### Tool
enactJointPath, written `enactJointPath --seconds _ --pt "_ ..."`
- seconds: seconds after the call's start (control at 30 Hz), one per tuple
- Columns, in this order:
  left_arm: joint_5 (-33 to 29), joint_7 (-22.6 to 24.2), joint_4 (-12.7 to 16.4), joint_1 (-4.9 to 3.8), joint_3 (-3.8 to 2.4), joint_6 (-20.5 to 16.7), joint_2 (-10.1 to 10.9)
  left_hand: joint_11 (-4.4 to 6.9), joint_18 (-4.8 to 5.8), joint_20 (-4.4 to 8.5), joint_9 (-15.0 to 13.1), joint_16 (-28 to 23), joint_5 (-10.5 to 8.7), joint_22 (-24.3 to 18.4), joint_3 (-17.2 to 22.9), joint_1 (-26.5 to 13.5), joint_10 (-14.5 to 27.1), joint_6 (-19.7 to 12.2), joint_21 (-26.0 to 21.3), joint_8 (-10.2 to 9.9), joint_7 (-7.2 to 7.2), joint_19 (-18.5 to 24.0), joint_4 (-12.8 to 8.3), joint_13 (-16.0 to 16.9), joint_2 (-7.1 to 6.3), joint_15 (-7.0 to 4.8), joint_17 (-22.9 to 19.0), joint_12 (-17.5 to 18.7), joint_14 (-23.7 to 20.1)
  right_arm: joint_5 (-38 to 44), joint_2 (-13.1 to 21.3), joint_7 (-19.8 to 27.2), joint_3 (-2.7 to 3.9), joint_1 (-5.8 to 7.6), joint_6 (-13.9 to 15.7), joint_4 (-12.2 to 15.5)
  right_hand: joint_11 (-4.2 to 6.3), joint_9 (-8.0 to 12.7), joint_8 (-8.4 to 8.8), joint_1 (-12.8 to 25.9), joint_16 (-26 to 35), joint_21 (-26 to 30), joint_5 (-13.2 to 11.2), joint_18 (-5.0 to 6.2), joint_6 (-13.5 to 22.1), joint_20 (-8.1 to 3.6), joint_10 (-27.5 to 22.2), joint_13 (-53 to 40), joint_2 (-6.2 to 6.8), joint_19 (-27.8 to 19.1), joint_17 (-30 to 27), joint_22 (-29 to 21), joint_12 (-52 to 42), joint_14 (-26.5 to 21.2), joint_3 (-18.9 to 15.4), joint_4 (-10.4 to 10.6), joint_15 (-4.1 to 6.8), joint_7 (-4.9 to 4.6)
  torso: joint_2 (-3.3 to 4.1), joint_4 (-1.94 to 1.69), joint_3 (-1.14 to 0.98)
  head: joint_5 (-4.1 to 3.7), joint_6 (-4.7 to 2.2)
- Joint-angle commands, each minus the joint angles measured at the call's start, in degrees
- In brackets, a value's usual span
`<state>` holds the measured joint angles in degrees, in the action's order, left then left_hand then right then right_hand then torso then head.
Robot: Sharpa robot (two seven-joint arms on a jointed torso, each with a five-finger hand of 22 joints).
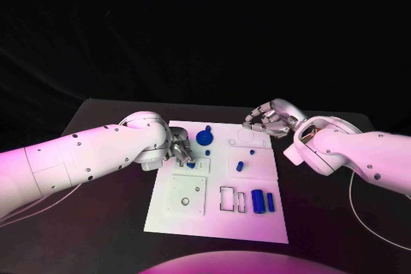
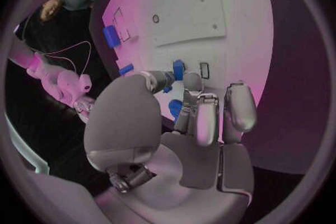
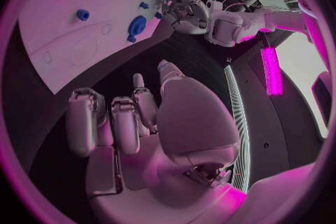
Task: Assemble the parts on the task board
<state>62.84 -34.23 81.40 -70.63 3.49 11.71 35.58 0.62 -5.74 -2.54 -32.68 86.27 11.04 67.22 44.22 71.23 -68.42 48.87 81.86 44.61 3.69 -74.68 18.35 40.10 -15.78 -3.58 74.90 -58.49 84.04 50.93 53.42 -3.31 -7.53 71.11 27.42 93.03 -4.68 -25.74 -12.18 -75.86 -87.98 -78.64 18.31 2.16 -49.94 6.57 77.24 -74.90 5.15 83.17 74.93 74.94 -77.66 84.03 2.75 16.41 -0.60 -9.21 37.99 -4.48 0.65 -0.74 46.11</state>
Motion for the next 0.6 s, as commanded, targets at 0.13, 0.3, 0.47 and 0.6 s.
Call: enactJointPath --seconds 0.13,0.3,0.47,0.6 --pt "0.4 0.0 1.0 0.13 0.02 -2.0 0.3 0.14 1.03 0.02 -7.4 0.4 0.50 0.4 12.3 -0.4 -0.8 0.7 0.4 0.3 -0.08 -0.7 -12.7 0.4 0.14 -0.44 6.9 -0.5 3.8 0.0 0.0 0.6 0.00 -0.05 0.1 0.0 0.14 0.1 -0.33 -0.2 0.4 0.1 -0.3 0.79 0.5 -0.10 -0.2 -0.1 0.02 -0.1 7.9 8.0 0.0 4.3 -0.3 0.0 0.21 -0.04 0.00 0.06 0.00 0.02 -0.03" --pt "-0.1 0.3 2.6 0.31 -0.13 -4.2 1.1 0.26 1.14 0.12 -7.5 0.4 0.93 1.0 12.5 -0.6 -1.2 1.0 0.6 0.3 -0.20 -1.2 -13.0 0.8 -0.07 -0.56 6.9 -0.8 3.8 0.2 0.1 0.6 0.00 -0.07 0.2 -0.2 0.14 0.1 -0.39 -0.2 0.3 0.1 -0.4 0.77 0.5 -0.11 -0.1 -0.1 -0.08 -0.1 8.0 8.0 0.0 4.3 -0.3 0.1 0.22 -0.04 -0.01 0.05 0.01 0.11 -0.12" --pt "-0.3 0.4 3.5 0.39 -0.35 -6.0 1.8 0.30 1.17 0.16 -7.6 0.4 1.12 1.2 12.5 -0.7 -1.4 1.2 0.7 0.3 -0.24 -1.3 -13.1 1.0 -0.15 -0.60 6.9 -0.9 3.8 0.2 0.2 0.6 0.00 -0.07 0.3 -0.3 0.14 0.1 -0.39 -0.2 0.3 0.1 -0.4 0.77 0.5 -0.11 -0.1 -0.1 -0.08 -0.1 8.0 8.0 0.0 4.3 -0.3 0.1 0.22 -0.04 0.00 0.05 -0.03 0.12 -0.06" --pt "-0.3 0.5 3.9 0.41 -0.43 -6.8 2.1 0.36 1.20 0.22 -7.6 0.3 1.37 1.3 12.6 -0.8 -1.5 1.3 0.8 0.3 -0.29 -1.4 -13.2 1.0 -0.24 -0.65 6.8 -0.9 3.8 0.3 0.3 0.6 0.00 -0.08 0.3 -0.4 0.14 0.1 -0.39 -0.2 0.3 0.1 -0.4 0.77 0.5 -0.11 -0.1 -0.1 -0.08 -0.1 8.0 8.0 0.0 4.3 -0.3 0.1 0.22 -0.04 -0.01 0.03 -0.07 0.24 0.00"
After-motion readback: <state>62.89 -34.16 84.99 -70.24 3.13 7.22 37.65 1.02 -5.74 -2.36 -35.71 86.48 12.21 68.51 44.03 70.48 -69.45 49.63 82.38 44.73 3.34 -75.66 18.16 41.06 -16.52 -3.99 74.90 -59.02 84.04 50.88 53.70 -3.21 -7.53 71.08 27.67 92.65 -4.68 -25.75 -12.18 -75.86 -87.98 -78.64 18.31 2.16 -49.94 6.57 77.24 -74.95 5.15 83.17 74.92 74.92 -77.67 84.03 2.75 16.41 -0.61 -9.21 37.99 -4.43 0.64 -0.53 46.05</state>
